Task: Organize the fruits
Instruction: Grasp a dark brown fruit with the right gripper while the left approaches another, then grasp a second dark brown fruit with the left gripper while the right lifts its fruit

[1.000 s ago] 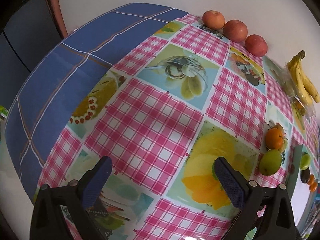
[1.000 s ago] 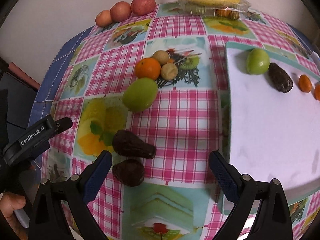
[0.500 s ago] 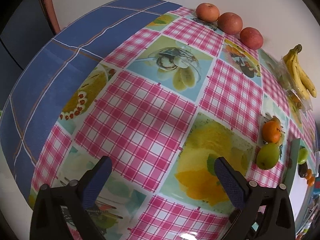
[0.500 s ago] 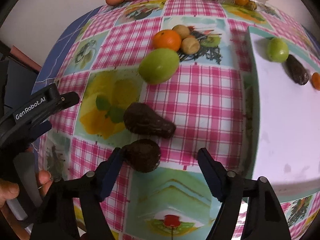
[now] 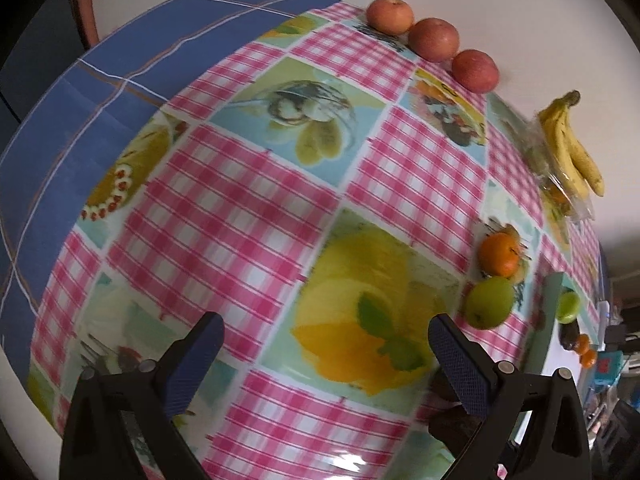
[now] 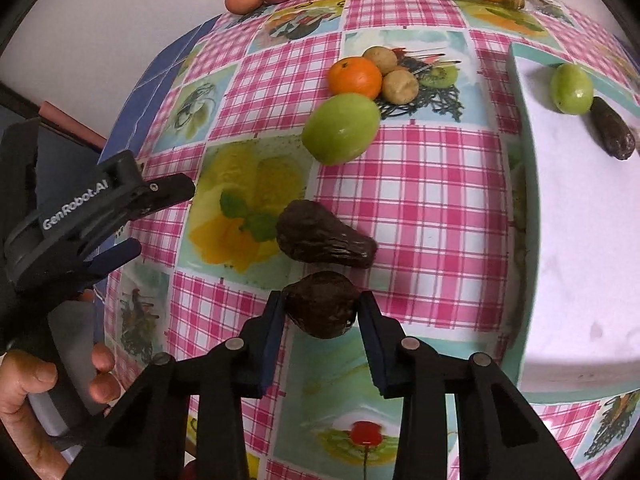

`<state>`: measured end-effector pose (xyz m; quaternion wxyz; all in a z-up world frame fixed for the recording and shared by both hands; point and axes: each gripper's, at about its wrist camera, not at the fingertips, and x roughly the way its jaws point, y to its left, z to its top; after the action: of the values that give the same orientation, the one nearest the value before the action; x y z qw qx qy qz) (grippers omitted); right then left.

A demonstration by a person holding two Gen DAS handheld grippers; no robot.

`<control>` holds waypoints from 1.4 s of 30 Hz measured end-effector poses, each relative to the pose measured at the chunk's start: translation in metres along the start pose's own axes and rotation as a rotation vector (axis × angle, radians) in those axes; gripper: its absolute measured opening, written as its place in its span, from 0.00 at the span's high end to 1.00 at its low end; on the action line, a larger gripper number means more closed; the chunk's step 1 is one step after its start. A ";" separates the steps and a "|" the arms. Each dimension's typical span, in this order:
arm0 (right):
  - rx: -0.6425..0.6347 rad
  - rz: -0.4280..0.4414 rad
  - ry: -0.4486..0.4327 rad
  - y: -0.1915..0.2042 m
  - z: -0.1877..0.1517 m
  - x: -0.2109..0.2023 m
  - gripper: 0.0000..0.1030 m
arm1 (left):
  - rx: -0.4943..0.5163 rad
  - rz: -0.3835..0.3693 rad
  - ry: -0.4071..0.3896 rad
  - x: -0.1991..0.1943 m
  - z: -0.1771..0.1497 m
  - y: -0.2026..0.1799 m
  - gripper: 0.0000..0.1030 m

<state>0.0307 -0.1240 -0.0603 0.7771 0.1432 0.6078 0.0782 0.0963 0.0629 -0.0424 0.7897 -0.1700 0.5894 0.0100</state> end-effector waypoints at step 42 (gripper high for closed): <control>0.148 -0.064 -0.195 -0.090 0.005 -0.074 0.63 | 0.116 -0.225 0.101 0.003 -0.035 -0.076 0.65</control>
<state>0.0127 -0.2317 -0.0197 0.8219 0.1878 0.5378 -0.0059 0.0809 -0.0187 -0.0349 0.7637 -0.1891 0.6053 -0.1213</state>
